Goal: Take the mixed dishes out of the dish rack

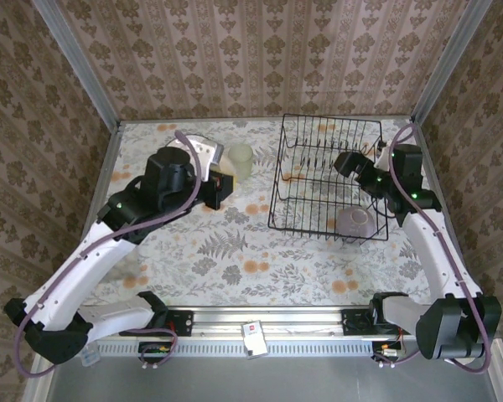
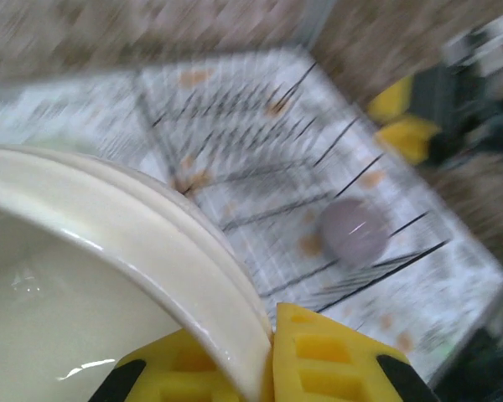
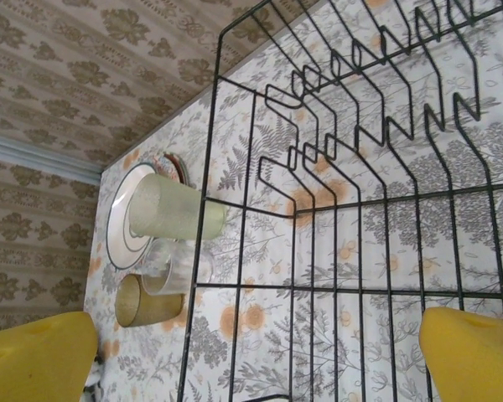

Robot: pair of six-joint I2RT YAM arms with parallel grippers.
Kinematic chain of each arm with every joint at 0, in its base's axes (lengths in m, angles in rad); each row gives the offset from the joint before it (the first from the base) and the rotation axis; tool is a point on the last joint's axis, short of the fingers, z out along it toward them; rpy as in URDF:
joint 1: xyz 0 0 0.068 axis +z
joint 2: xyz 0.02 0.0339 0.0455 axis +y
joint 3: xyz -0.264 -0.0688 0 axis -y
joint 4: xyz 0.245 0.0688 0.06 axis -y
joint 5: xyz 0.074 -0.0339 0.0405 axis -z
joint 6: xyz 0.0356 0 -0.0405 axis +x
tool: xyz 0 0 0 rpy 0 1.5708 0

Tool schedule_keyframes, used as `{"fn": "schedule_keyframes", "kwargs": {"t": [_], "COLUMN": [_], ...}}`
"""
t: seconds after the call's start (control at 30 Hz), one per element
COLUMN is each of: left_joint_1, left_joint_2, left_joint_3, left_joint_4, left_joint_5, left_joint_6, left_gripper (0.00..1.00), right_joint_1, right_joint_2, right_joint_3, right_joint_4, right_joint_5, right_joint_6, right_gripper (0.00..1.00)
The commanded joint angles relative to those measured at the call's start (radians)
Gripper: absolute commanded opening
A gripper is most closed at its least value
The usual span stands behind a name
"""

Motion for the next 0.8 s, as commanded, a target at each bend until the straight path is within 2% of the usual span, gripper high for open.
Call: {"fn": "schedule_keyframes", "kwargs": {"t": [0.0, 0.1, 0.17, 0.3, 0.5, 0.77], "left_joint_1": [0.015, 0.060, 0.101, 0.205, 0.305, 0.404], "left_joint_2": [0.035, 0.096, 0.128, 0.202, 0.341, 0.515], "left_joint_3": [0.058, 0.054, 0.026, -0.073, -0.142, -0.146], "left_joint_4": [-0.282, -0.374, -0.377, -0.289, -0.163, -0.084], "left_joint_5": [-0.184, -0.206, -0.204, -0.108, -0.054, -0.101], "left_joint_6": [0.014, 0.016, 0.022, 0.040, 0.066, 0.091], "left_gripper": [0.00, 0.00, 0.00, 0.00, 0.00, 0.00], "right_joint_1": [0.025, 0.048, 0.064, 0.083, 0.099, 0.111], "right_joint_2": [-0.045, -0.068, -0.082, -0.105, -0.139, -0.159], "right_joint_3": [-0.014, -0.027, -0.040, -0.064, -0.094, -0.114], "right_joint_4": [-0.036, -0.059, -0.067, -0.084, -0.102, -0.121], "right_joint_5": [0.009, 0.024, 0.034, 0.034, 0.035, 0.037], "right_joint_6": [-0.046, -0.057, -0.066, -0.072, -0.076, -0.091], "right_gripper": [1.00, 1.00, 1.00, 1.00, 1.00, 1.00]}}
